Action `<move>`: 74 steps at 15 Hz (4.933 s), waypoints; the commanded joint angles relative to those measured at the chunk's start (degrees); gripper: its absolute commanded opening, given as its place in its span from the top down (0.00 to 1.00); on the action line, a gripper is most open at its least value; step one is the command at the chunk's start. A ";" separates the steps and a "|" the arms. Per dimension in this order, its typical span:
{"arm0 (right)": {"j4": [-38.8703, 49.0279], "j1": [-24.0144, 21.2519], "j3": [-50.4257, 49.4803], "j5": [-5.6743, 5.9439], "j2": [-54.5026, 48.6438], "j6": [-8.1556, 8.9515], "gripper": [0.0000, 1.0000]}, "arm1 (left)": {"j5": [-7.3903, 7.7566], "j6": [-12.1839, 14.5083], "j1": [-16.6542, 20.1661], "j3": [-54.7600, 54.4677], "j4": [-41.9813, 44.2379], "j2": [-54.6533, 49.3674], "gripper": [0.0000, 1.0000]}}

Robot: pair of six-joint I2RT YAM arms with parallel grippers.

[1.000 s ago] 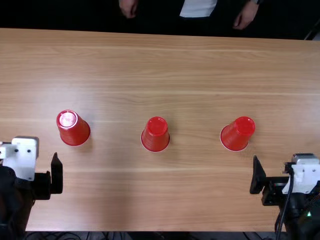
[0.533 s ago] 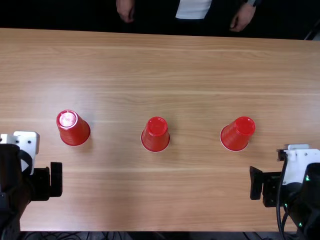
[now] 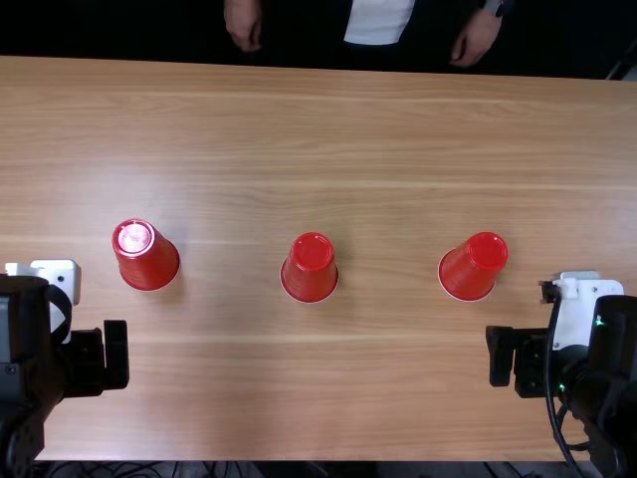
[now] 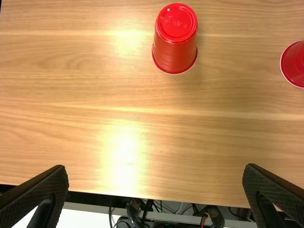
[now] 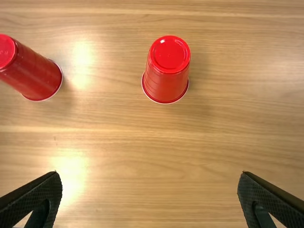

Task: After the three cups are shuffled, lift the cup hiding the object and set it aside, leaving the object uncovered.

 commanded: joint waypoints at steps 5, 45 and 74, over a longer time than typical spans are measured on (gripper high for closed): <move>8.42 6.34 3.38 -0.76 6.52 1.52 0.00 | 0.27 -0.57 -0.24 -4.47 1.06 -0.79 0.00; 22.03 34.73 18.59 -0.87 56.71 1.94 0.00 | 0.06 -0.15 -1.82 -10.71 9.92 -0.35 0.00; 21.18 28.23 8.48 -0.13 28.14 2.05 0.99 | 0.16 -0.36 -2.53 -10.45 8.13 -0.79 0.00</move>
